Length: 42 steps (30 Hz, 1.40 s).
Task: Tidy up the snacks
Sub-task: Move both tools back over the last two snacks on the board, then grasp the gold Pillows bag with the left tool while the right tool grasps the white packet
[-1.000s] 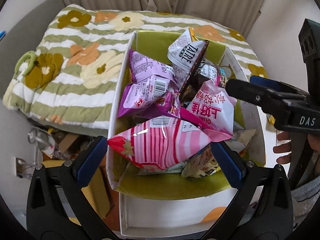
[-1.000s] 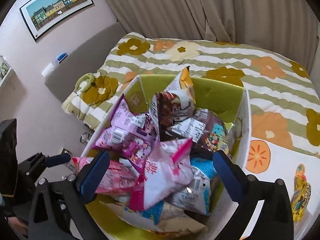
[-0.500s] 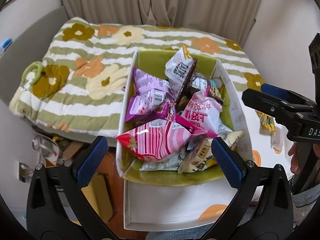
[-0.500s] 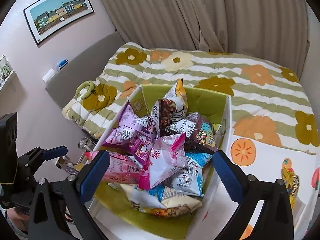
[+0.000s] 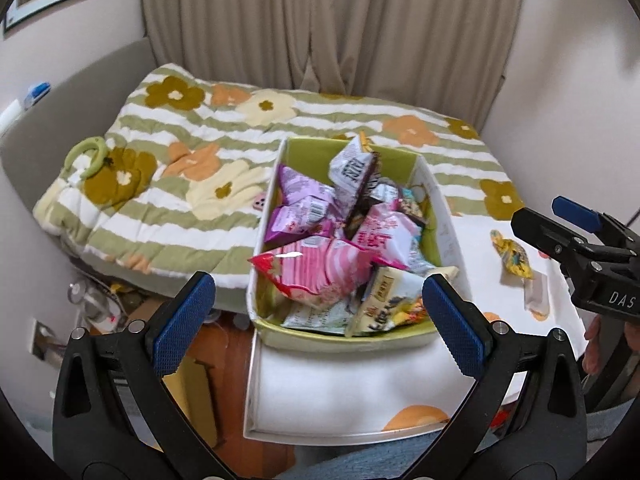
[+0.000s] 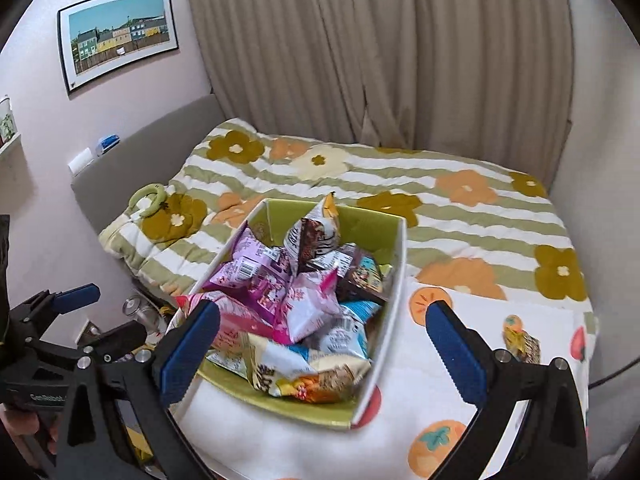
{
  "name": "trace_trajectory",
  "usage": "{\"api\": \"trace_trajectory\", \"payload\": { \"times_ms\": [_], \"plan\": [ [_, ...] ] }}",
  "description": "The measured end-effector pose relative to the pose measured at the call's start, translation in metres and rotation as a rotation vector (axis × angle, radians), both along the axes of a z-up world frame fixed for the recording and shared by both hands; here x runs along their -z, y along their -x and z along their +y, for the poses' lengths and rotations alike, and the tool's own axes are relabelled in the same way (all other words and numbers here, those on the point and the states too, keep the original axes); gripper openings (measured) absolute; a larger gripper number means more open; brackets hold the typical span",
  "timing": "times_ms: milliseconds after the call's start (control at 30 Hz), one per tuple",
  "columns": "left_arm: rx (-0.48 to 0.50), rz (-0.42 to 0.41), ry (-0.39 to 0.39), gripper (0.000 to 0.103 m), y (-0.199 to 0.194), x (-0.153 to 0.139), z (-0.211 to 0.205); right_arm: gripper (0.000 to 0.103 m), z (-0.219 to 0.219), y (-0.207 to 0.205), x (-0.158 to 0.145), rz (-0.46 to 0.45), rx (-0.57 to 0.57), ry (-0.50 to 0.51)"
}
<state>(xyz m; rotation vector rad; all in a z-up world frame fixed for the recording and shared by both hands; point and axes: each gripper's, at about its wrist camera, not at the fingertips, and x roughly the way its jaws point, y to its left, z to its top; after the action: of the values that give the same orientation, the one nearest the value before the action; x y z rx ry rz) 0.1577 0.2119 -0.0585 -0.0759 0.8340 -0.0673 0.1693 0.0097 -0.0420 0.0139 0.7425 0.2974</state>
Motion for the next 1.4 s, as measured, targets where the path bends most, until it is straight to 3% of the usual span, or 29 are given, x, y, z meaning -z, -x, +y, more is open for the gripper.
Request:
{"api": "trace_trajectory", "payload": {
  "times_ms": [400,800,1067,1400],
  "plan": [
    [0.201,-0.068,0.011,0.102,-0.002,-0.005,-0.064,0.103,-0.059,0.062,-0.001,-0.08,0.274,0.086],
    [0.453,0.02,0.025,0.102,-0.053,0.02,-0.219,0.103,-0.183,0.075,0.025,0.006,0.531,0.09],
    [0.51,0.127,0.014,0.102,-0.105,0.062,-0.323,0.102,-0.248,0.056,0.071,0.118,0.572,0.035],
    [0.523,0.299,-0.056,0.102,-0.17,0.155,-0.427,0.102,-0.294,0.019,0.141,0.254,0.587,-0.004]
  ]
}}
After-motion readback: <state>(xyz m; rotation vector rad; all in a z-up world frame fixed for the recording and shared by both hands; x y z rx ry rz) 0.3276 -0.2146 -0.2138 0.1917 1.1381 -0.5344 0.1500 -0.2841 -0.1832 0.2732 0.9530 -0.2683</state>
